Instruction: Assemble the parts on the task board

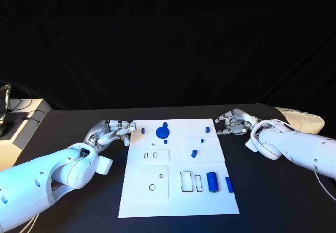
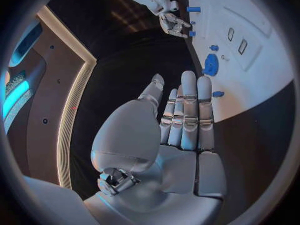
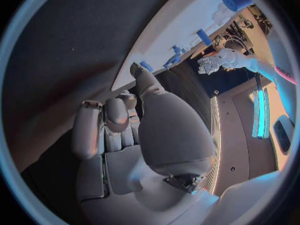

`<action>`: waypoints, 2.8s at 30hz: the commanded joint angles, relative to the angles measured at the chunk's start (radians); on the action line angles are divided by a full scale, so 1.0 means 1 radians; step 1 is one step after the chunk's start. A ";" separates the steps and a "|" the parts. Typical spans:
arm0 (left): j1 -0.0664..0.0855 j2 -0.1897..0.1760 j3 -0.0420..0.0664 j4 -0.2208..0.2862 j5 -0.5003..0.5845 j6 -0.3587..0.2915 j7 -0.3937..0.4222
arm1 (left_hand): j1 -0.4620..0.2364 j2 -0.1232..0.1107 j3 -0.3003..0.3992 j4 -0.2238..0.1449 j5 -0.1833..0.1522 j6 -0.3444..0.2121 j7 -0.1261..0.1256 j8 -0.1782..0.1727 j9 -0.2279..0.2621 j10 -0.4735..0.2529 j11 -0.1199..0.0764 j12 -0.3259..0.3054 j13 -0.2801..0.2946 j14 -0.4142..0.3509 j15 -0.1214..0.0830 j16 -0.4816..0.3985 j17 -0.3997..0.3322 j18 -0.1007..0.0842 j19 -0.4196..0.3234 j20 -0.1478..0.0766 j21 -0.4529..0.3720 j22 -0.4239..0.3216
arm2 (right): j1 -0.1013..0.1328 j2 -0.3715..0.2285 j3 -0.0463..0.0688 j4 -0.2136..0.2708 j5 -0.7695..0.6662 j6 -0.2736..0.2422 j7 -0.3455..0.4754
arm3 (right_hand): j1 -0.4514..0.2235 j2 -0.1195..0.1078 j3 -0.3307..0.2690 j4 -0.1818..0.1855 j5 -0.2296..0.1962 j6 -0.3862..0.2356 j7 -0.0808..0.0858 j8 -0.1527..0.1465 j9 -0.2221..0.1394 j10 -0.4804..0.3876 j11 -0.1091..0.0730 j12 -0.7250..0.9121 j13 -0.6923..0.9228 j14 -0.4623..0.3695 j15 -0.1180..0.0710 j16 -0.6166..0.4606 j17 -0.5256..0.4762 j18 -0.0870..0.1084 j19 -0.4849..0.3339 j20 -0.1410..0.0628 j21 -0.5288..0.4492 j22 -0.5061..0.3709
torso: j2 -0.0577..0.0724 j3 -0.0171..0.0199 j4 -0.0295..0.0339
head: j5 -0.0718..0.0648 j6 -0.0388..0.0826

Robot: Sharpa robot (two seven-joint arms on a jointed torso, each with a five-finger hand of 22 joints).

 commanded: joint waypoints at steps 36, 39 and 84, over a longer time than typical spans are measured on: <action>-0.001 -0.002 0.001 0.001 0.005 0.020 0.000 | 0.004 0.003 0.003 -0.005 -0.001 -0.002 0.000 -0.002 0.001 -0.010 0.003 -0.001 0.000 0.002 -0.005 -0.001 0.003 0.007 0.005 -0.003 -0.003 0.002 | -0.010 0.054 0.001 0.014 0.000 0.045 -0.029 | -0.048 0.045 0.008 0.024 0.014 0.041 -0.011 -0.003 0.000 0.024 -0.012 0.033 0.028 0.008 -0.001 0.016 0.020 -0.016 0.082 0.001 0.039 0.198 | 0.002 0.0019 0.0005 | -0.002 -0.012; -0.001 -0.003 0.001 0.002 0.005 0.020 0.000 | 0.004 0.003 0.003 -0.005 -0.001 -0.002 0.000 -0.002 0.001 -0.010 0.003 -0.001 0.000 0.002 -0.005 -0.001 0.003 0.007 0.005 -0.003 -0.003 0.002 | -0.010 0.055 0.001 0.014 0.000 0.044 -0.028 | -0.051 0.050 0.012 0.018 0.013 0.046 -0.012 -0.003 0.000 0.025 -0.013 0.033 0.030 0.008 -0.002 0.018 0.022 -0.016 0.082 0.000 0.042 0.199 | 0.002 0.0018 0.0001 | -0.002 -0.012; -0.001 -0.002 0.001 -0.006 0.005 0.022 -0.008 | 0.003 0.004 0.004 -0.006 -0.001 -0.003 0.000 -0.002 0.001 -0.011 0.003 -0.001 0.000 0.003 -0.005 -0.001 0.004 0.008 0.006 -0.002 -0.002 0.004 | 0.059 0.046 0.007 0.237 0.040 -0.072 -0.166 | -0.087 0.139 0.148 -0.020 -0.114 0.144 -0.047 0.004 0.001 0.047 -0.036 0.026 0.061 0.011 -0.019 0.015 0.041 -0.024 0.081 -0.018 0.056 0.201 | -0.008 -0.0037 -0.0099 | 0.022 -0.014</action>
